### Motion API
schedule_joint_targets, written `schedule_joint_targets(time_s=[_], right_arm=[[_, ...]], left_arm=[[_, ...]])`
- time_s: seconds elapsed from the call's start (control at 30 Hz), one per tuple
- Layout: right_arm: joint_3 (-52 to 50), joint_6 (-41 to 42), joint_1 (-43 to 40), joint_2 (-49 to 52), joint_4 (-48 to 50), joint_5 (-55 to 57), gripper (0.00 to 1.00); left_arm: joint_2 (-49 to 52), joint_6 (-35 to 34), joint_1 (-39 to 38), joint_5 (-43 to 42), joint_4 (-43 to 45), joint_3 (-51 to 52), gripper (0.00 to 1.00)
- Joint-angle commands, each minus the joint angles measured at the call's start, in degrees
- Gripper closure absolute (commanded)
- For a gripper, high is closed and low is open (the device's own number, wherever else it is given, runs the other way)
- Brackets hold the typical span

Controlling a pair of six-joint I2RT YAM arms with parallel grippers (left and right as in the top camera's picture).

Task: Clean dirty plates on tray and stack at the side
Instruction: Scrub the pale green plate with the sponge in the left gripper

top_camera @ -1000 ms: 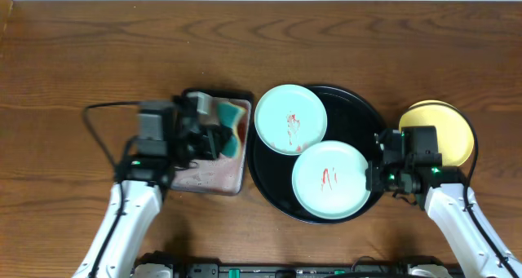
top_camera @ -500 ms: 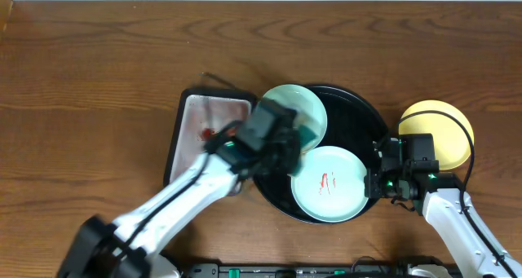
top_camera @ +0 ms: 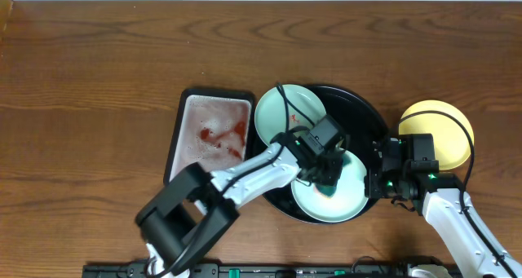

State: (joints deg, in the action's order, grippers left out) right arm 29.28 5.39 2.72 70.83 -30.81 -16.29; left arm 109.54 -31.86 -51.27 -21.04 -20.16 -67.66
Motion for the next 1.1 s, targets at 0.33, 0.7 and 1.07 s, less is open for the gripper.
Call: schedule_joint_targets(time_s=[0.33,0.7,1.07], right_arm=[[-0.44,-0.74,0.37,0.00,-0.24,-0.66,0.99],[-0.44,-0.74,0.39,0.00,-0.26,-0.68,0.99],[-0.44,-0.74,0.37,0.00,-0.31,-0.66,0.99]], left_arm=[[-3.98,-0.15,2.32,10.54,-13.05,-2.86,0.93],[1.25,-7.04,-5.73,6.49,-2.23,-2.71,0.93],[1.62,-3.74,-3.23,17.27,-13.49,-2.78,0.93]])
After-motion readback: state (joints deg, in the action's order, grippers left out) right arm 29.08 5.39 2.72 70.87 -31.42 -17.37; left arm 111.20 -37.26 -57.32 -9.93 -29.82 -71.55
